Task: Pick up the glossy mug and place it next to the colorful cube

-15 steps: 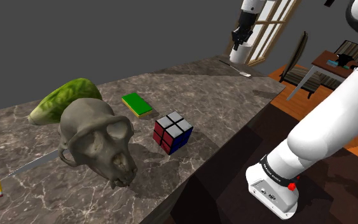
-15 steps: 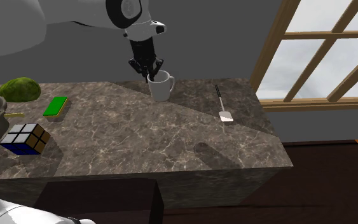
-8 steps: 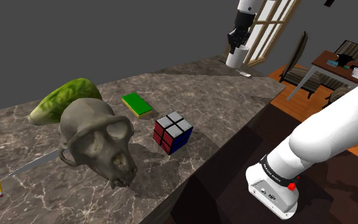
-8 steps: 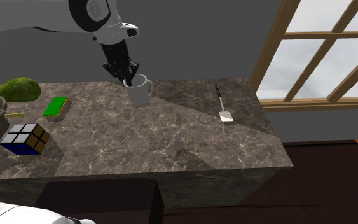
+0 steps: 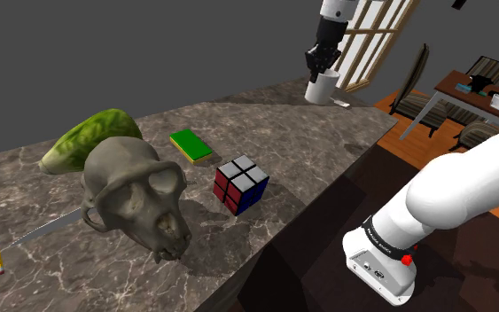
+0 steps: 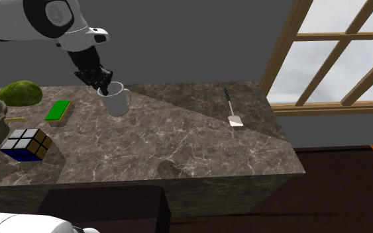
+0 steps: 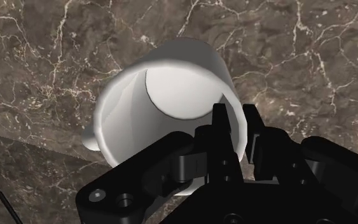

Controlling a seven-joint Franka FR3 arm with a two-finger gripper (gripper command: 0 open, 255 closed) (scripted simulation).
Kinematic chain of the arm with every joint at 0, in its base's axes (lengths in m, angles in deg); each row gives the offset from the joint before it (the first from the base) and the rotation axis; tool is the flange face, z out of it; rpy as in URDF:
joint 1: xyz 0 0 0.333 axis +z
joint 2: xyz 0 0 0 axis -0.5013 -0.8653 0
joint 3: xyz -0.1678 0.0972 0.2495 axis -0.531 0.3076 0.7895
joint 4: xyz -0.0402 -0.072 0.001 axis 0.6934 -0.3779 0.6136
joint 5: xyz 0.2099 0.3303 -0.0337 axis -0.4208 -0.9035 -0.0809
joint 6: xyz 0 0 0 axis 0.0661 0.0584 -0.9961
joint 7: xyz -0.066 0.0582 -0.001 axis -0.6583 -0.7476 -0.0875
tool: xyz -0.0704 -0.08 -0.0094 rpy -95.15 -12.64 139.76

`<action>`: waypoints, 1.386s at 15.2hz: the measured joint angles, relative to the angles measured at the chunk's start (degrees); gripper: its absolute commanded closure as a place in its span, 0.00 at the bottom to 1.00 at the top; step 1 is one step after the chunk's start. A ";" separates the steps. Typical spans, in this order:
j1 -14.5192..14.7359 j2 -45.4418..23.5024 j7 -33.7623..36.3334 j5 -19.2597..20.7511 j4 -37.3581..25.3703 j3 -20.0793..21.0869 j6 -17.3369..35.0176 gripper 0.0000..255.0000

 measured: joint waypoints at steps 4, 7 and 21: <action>2.12 3.28 5.17 -1.45 3.36 3.56 -0.25 1.00; 3.80 4.98 9.12 -2.85 4.50 6.36 -1.01 1.00; 11.63 6.10 28.26 -10.19 4.15 20.42 -2.45 1.00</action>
